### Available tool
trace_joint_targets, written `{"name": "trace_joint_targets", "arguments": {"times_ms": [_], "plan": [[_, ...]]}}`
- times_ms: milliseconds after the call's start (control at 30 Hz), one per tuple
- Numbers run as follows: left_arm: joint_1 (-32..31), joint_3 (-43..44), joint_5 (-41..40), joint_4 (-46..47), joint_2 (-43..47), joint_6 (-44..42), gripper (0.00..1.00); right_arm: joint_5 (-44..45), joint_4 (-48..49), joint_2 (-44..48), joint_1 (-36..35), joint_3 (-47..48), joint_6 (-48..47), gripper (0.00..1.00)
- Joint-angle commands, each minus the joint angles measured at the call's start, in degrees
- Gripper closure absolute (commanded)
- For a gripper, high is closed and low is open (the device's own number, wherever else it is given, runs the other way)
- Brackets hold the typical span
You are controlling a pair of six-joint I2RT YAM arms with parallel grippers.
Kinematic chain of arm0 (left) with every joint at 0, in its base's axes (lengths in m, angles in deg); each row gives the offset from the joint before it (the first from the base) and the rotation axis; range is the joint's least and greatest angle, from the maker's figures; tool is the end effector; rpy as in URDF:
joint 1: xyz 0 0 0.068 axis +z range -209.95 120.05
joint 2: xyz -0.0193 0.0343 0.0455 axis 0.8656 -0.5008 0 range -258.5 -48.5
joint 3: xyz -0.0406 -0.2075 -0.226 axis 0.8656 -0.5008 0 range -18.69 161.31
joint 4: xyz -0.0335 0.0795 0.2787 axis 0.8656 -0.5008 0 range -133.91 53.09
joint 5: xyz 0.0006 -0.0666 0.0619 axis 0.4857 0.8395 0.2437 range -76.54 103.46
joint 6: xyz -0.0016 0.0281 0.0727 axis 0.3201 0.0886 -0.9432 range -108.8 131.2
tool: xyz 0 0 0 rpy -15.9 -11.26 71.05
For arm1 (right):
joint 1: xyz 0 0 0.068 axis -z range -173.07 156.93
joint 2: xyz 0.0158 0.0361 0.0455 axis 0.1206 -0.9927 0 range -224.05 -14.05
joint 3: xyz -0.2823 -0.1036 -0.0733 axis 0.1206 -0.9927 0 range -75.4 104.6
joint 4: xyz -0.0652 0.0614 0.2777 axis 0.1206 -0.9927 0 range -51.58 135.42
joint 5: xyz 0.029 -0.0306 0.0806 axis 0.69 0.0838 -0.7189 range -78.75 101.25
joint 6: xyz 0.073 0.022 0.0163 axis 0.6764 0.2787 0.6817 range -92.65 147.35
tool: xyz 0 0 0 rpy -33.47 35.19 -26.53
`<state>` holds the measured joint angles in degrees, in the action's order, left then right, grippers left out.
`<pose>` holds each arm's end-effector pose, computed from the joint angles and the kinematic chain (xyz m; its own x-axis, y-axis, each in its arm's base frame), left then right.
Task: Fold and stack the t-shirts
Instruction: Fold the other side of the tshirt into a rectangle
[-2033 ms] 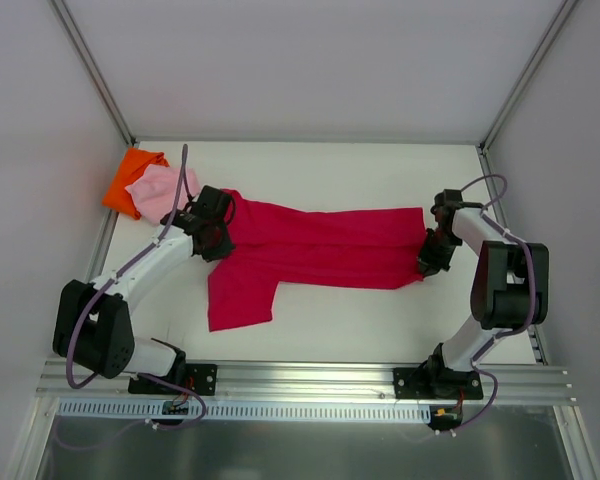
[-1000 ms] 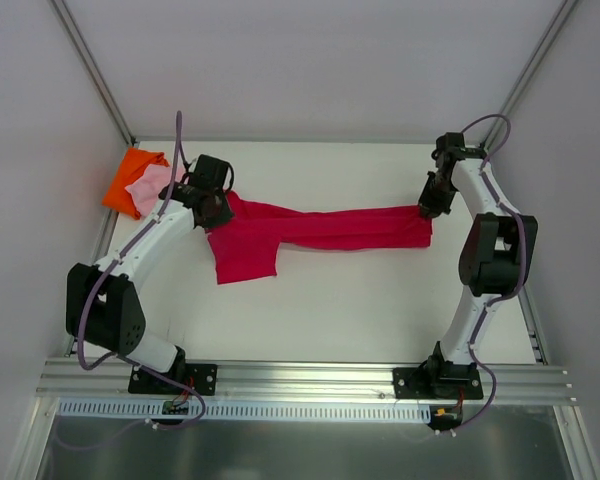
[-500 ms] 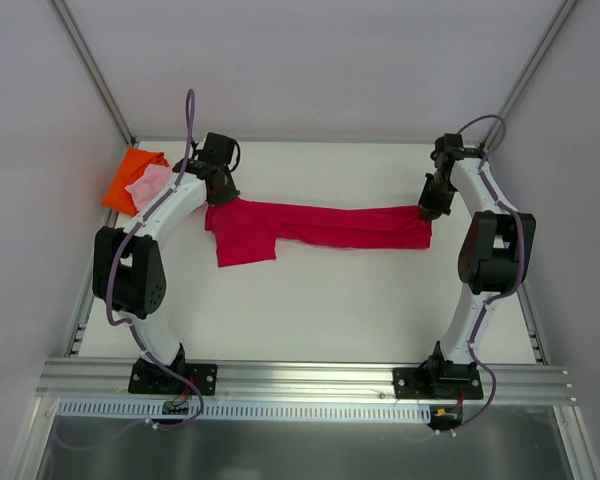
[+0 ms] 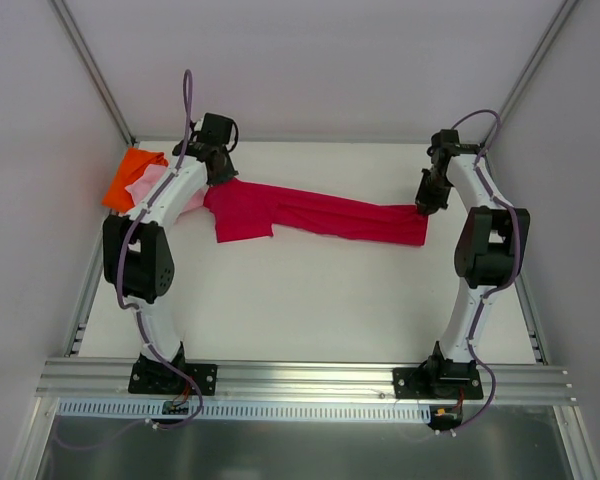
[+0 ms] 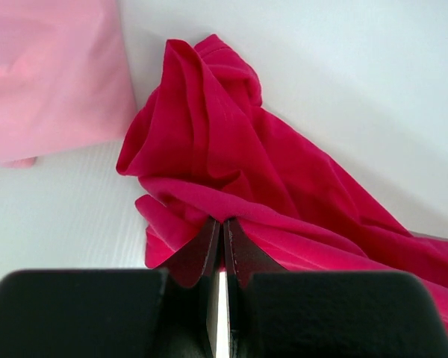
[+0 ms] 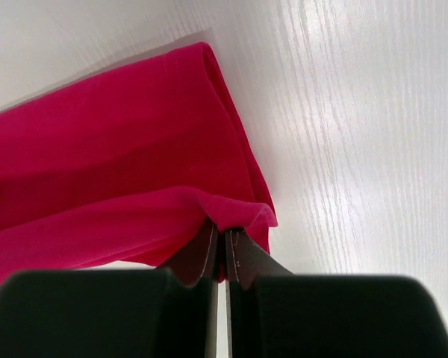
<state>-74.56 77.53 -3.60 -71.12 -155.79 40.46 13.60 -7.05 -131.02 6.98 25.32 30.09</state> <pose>0.4791 -0.1047 0.3096 -0.6200 -0.3213 -0.7158 -0.2999 0.9401 -0.1622 0.4908 -0.0031 0.2315 -0.9300 0.0487 -0.3644 0.0604 0.9980 -0.0208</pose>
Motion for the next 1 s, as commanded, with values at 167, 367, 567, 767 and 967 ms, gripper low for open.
{"name": "trace_joint_targets", "arguments": {"times_ms": [167,367,567,767,967], "plan": [[2.6,6.0,-4.8,-2.4,-4.2,-2.0,1.00,3.5,6.3,0.9,0.3,1.7,-2.9,0.99],[2.6,9.6,-3.7,-3.7,-8.2,-1.1,1.00,1.1,12.2,0.3,0.2,4.2,-3.6,0.99],[2.6,13.2,-3.7,-4.7,-12.1,-1.3,1.00,1.3,16.6,-0.1,0.2,5.4,-4.5,0.99],[2.7,17.0,-4.6,-5.4,-15.6,-2.6,1.00,4.1,20.1,-0.1,0.1,3.6,-5.3,0.55],[2.8,19.8,-5.8,-6.4,-17.9,-2.1,0.21,3.8,20.5,1.6,0.0,2.6,-7.0,0.25]]}}
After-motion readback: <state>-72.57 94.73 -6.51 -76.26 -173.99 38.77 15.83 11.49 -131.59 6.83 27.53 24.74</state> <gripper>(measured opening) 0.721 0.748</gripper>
